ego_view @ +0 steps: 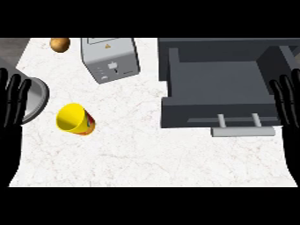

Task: Pick up the cup, place it into the drawer and close the drawer

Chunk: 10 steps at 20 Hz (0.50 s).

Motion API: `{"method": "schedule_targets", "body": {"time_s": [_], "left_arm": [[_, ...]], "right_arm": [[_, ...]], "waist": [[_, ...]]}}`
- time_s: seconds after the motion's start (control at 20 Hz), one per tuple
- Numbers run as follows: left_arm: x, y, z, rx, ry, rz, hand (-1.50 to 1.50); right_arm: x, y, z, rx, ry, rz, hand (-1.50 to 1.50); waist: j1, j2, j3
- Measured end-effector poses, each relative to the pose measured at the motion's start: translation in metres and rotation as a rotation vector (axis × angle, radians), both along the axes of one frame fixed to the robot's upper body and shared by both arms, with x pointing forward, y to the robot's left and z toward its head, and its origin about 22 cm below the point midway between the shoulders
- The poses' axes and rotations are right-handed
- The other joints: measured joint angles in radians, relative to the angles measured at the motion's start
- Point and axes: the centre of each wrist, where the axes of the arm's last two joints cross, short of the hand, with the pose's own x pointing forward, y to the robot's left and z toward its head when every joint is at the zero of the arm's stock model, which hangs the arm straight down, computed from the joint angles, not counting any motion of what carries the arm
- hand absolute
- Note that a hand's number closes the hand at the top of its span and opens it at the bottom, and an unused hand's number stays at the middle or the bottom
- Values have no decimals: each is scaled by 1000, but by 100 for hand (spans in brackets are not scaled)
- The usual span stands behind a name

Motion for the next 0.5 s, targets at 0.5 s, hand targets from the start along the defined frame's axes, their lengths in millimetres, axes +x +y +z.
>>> {"method": "schedule_targets", "body": {"time_s": [0.5], "left_arm": [[21,38,-21,-137,172,-125,-150]], "right_arm": [[9,1,-2,-31,97,50,-150]], "waist": [[15,-30,-10]]}}
